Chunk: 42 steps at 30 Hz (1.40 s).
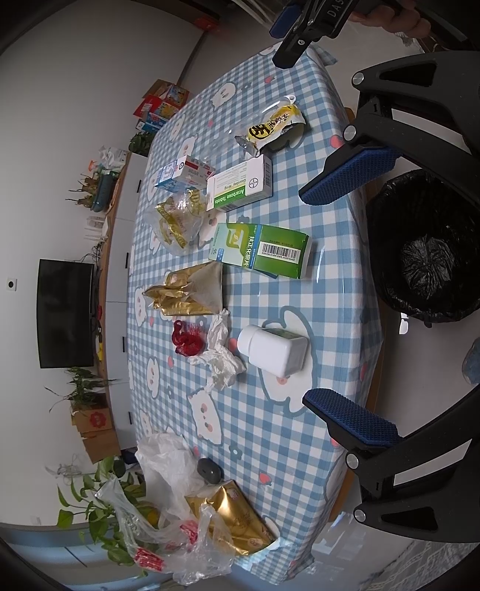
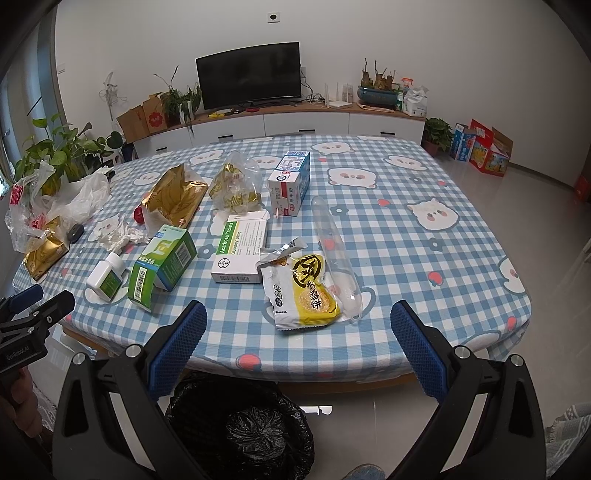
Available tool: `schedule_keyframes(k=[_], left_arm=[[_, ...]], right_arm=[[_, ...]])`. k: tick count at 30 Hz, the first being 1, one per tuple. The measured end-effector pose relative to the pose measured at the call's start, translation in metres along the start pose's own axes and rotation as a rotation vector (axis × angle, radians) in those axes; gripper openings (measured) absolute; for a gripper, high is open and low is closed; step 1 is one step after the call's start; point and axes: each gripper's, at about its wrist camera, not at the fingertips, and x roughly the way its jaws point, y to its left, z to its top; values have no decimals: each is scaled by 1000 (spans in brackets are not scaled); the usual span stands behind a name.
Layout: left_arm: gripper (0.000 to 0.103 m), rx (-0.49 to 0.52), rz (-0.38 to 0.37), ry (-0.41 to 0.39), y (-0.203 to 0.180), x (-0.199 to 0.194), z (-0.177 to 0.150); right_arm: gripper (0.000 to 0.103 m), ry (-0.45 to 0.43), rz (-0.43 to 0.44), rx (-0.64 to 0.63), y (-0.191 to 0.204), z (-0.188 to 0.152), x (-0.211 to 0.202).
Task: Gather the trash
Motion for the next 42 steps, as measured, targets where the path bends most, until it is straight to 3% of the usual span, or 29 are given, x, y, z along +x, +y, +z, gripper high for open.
schedule_keyframes(k=[42], left_arm=[[97, 8, -1, 3, -5, 1, -1]], right_arm=[[95, 1, -1, -2, 0, 0, 0]])
